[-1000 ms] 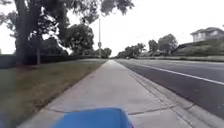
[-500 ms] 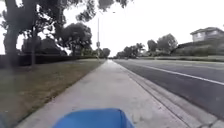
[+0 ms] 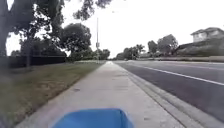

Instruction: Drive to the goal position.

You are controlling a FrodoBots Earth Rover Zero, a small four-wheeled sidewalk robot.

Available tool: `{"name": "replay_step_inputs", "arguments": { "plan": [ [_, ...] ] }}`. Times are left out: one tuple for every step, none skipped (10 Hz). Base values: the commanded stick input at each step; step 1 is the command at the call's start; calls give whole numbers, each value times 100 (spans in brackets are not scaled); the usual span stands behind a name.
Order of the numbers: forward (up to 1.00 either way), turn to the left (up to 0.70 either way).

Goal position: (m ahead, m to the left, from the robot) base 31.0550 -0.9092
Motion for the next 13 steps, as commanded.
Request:
{"name": "replay_step_inputs", "arguments": {
  "plan": [
    [100,0],
    [100,0],
    [100,0],
    [100,0],
    [100,0],
    [100,0],
    [100,0],
    [100,0],
    [100,0],
    [100,0],
    [100,0],
    [100,0],
    [100,0]
  ]
}}
